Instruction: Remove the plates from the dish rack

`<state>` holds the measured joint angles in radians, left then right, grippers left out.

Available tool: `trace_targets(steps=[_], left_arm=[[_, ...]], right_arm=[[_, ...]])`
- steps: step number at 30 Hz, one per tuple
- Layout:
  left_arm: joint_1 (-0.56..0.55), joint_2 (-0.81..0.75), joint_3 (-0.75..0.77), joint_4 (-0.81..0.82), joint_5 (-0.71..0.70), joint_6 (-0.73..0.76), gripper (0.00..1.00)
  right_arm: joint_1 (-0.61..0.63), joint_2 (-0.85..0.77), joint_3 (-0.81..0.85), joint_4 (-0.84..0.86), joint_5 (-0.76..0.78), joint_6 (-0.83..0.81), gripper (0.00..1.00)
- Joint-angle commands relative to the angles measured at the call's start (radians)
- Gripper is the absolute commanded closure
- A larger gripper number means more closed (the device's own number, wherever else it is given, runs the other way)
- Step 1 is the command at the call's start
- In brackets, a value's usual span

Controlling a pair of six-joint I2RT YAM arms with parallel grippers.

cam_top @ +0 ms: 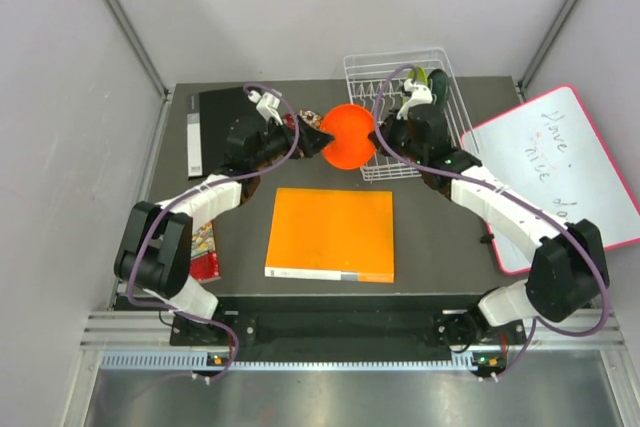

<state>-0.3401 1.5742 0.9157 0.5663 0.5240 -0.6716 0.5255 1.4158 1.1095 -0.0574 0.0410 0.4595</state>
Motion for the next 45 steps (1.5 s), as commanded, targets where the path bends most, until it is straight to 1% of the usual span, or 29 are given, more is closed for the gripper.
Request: trace_targets(steps=[1, 6, 8, 9, 10, 11, 12, 13, 14, 16, 19, 23, 24, 25, 26, 27, 28, 29, 30, 31, 32, 35, 37, 38, 40, 41, 45], left_arm=[[0.001, -0.039, -0.028, 0.093, -0.033, -0.005, 0.01], [0.000, -0.019, -0.041, 0.113, -0.039, -0.019, 0.05], [0.000, -0.019, -0.047, 0.116, -0.047, -0.017, 0.09], [0.000, -0.019, -0.049, 0.116, -0.048, -0.016, 0.12], [0.000, -0.019, -0.052, 0.118, -0.058, -0.014, 0.21], [0.000, -0.019, -0.054, 0.116, -0.065, -0.014, 0.24], [0.001, -0.020, -0.055, 0.109, -0.076, -0.011, 0.30], [0.000, -0.022, -0.060, 0.109, -0.084, -0.008, 0.44], [0.000, -0.020, -0.061, 0.110, -0.085, -0.003, 0.49], [0.000, -0.011, -0.058, 0.109, -0.084, -0.002, 0.55], [0.000, 0.000, -0.063, 0.110, -0.079, -0.006, 0.47], [0.000, 0.001, -0.072, 0.132, -0.076, -0.014, 0.55], [0.000, 0.006, -0.071, 0.130, -0.075, -0.013, 0.68], [0.000, 0.007, -0.067, 0.126, -0.073, -0.013, 0.69], [0.000, 0.009, -0.066, 0.124, -0.068, -0.010, 0.73], [0.000, 0.007, -0.066, 0.122, -0.070, -0.005, 0.91], [0.000, 0.009, -0.061, 0.118, -0.082, 0.000, 1.00], [0.001, 0.009, -0.055, 0.089, -0.090, 0.022, 1.00], [0.001, 0.012, -0.045, 0.069, -0.100, 0.038, 1.00], [0.004, 0.015, -0.020, 0.049, -0.111, 0.050, 1.00], [0.003, 0.017, -0.014, 0.025, -0.123, 0.067, 1.00], [0.016, 0.026, 0.006, 0.012, -0.153, 0.076, 1.00], [0.044, 0.047, 0.032, -0.008, -0.166, 0.072, 1.00], [0.073, 0.069, 0.040, -0.008, -0.167, 0.063, 1.00], [0.107, 0.098, 0.073, -0.006, -0.151, 0.049, 1.00], [0.137, 0.128, 0.086, -0.005, -0.144, 0.035, 1.00], [0.196, 0.207, 0.146, 0.011, -0.153, 0.024, 1.00]], right_arm=[[0.018, -0.041, -0.031, 0.174, -0.082, 0.091, 1.00], [0.018, -0.054, -0.094, 0.231, -0.110, 0.133, 1.00], [0.016, -0.055, -0.114, 0.249, -0.110, 0.146, 1.00], [0.016, -0.058, -0.120, 0.257, -0.112, 0.153, 1.00], [0.016, -0.057, -0.126, 0.266, -0.122, 0.162, 1.00], [0.016, -0.058, -0.137, 0.281, -0.122, 0.165, 1.00], [0.016, -0.057, -0.140, 0.284, -0.122, 0.166, 1.00], [0.016, -0.055, -0.143, 0.284, -0.125, 0.169, 1.00], [0.010, -0.055, -0.154, 0.310, -0.131, 0.177, 1.00], [0.005, -0.055, -0.171, 0.344, -0.162, 0.202, 1.00], [0.004, -0.051, -0.175, 0.375, -0.179, 0.211, 1.00], [0.001, -0.043, -0.171, 0.395, -0.194, 0.220, 1.00], [0.002, -0.040, -0.169, 0.396, -0.193, 0.223, 1.00], [0.001, -0.040, -0.171, 0.401, -0.196, 0.223, 1.00], [-0.002, -0.037, -0.171, 0.406, -0.199, 0.225, 1.00], [-0.002, -0.034, -0.169, 0.409, -0.199, 0.223, 1.00], [-0.002, -0.032, -0.171, 0.412, -0.199, 0.231, 1.00], [-0.002, -0.031, -0.169, 0.412, -0.199, 0.231, 0.99], [-0.002, -0.026, -0.165, 0.407, -0.199, 0.228, 0.94], [-0.002, -0.023, -0.159, 0.393, -0.185, 0.214, 0.79], [-0.002, -0.026, -0.145, 0.365, -0.173, 0.202, 0.72], [-0.010, -0.021, -0.100, 0.282, -0.119, 0.151, 0.57], [-0.018, -0.020, -0.071, 0.236, -0.078, 0.111, 0.45], [-0.024, -0.018, -0.042, 0.188, -0.063, 0.091, 0.45], [-0.048, -0.017, -0.007, 0.150, -0.020, 0.059, 0.44], [-0.061, -0.015, 0.003, 0.139, -0.021, 0.047, 0.44], [-0.123, 0.005, 0.059, 0.075, -0.017, -0.011, 0.43]])
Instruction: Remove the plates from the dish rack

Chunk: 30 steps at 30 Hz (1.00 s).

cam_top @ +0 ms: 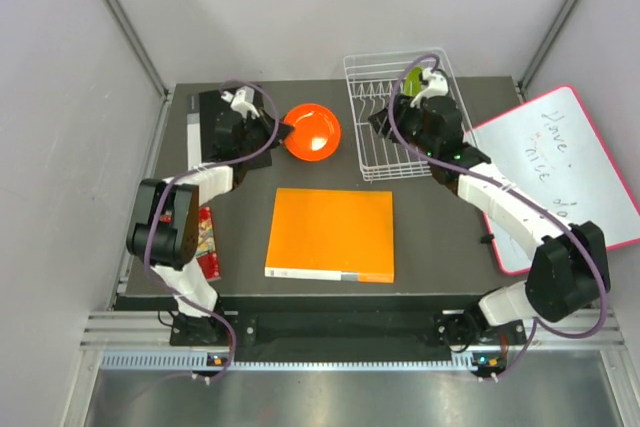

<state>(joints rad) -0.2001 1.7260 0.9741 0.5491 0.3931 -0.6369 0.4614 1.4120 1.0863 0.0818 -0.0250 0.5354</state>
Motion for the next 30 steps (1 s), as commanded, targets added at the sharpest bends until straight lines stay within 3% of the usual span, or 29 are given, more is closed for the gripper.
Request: trace_targets(steps=[1, 8, 14, 25, 29, 30], left_arm=[[0.060, 0.073, 0.131, -0.001, -0.029, 0.003, 1.00], [0.100, 0.275, 0.287, 0.003, -0.045, -0.033, 1.00], [0.113, 0.415, 0.403, -0.026, -0.050, -0.035, 1.00], [0.119, 0.514, 0.468, -0.064, -0.100, 0.017, 1.00], [0.119, 0.509, 0.454, -0.077, -0.097, 0.023, 0.74], [0.120, 0.506, 0.443, -0.077, -0.089, 0.022, 0.62]], right_arm=[[-0.084, 0.015, 0.107, -0.071, 0.048, -0.095, 0.43], [-0.188, 0.123, 0.196, -0.079, -0.026, -0.106, 0.42], [-0.205, 0.264, 0.345, -0.169, 0.072, -0.184, 0.42], [-0.231, 0.465, 0.520, -0.197, 0.091, -0.229, 0.41], [-0.231, 0.508, 0.561, -0.218, 0.149, -0.258, 0.41], [-0.230, 0.515, 0.570, -0.223, 0.181, -0.265, 0.40]])
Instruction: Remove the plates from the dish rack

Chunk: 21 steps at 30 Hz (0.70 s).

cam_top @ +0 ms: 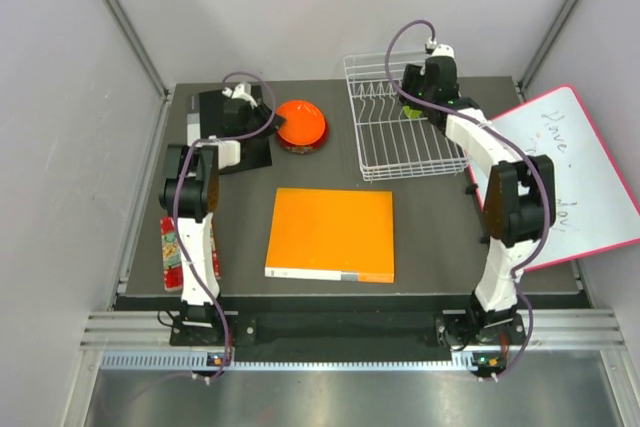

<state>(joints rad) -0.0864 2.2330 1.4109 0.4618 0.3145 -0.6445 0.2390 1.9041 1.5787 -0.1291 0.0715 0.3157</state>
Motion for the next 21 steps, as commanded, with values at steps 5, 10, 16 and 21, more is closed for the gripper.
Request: trace_targets(steps=[5, 10, 16, 21], left_arm=[[0.008, -0.021, -0.026, 0.006, -0.012, 0.034, 0.34], [0.008, -0.041, -0.035, -0.029, -0.012, 0.065, 0.25], [0.008, -0.087, -0.039, -0.086, -0.020, 0.112, 0.13], [0.011, -0.101, 0.031, -0.228, -0.045, 0.167, 0.10]], right_arm=[[-0.001, 0.085, 0.170, -0.043, 0.160, -0.128, 0.39], [0.002, 0.138, 0.237, -0.047, 0.264, -0.188, 0.33], [-0.003, 0.206, 0.308, -0.072, 0.315, -0.225, 0.29], [-0.010, 0.254, 0.362, -0.082, 0.321, -0.233, 0.30]])
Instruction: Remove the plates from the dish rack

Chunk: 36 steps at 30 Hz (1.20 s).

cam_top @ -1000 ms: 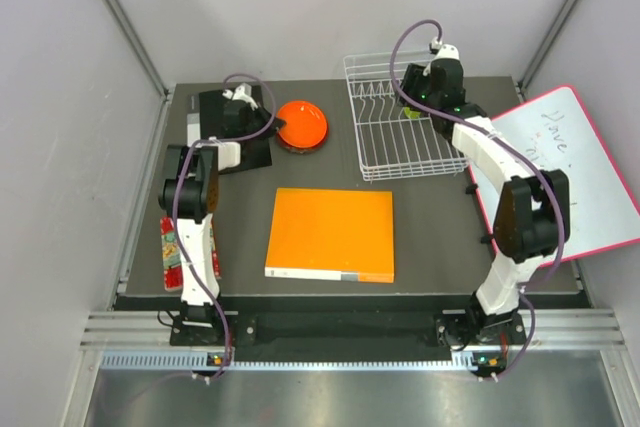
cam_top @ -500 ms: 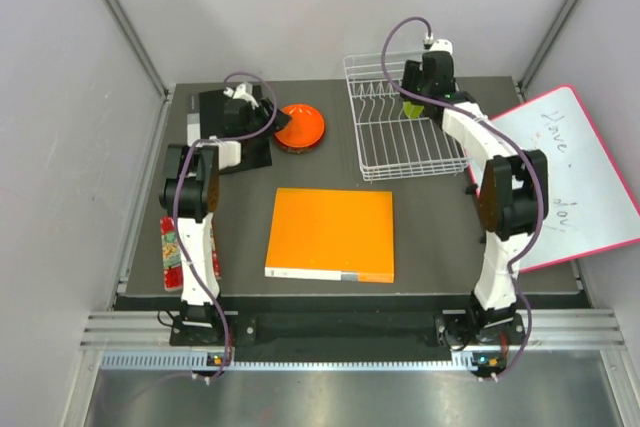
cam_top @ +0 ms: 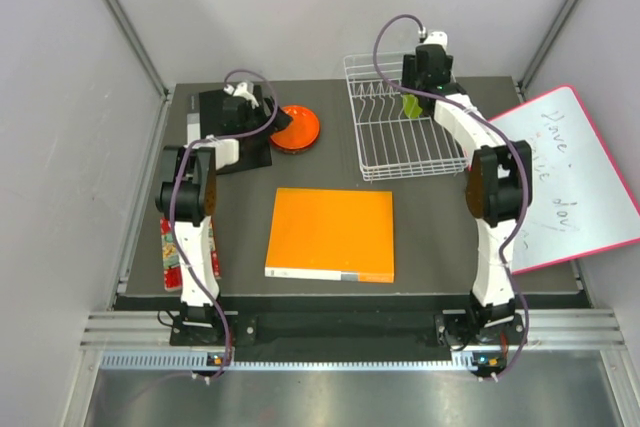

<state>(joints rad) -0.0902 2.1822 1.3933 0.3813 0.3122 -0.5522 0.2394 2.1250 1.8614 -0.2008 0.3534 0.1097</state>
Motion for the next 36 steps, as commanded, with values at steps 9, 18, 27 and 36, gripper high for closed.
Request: trace_targets(steps=[9, 18, 27, 36], left_arm=[[0.010, -0.074, 0.115, -0.274, -0.050, 0.181, 0.01], [-0.008, -0.082, 0.148, -0.377, -0.133, 0.279, 0.01], [-0.059, -0.049, 0.216, -0.484, -0.245, 0.359, 0.01], [-0.069, 0.007, 0.248, -0.461, -0.171, 0.321, 0.01]], right_arm=[[-0.012, 0.110, 0.148, -0.020, 0.051, -0.044, 0.39], [-0.011, 0.153, 0.183, -0.028, 0.064, -0.053, 0.43], [-0.017, 0.185, 0.205, -0.032, 0.076, -0.071, 0.49], [-0.017, 0.187, 0.203, -0.035, 0.059, -0.061, 0.49]])
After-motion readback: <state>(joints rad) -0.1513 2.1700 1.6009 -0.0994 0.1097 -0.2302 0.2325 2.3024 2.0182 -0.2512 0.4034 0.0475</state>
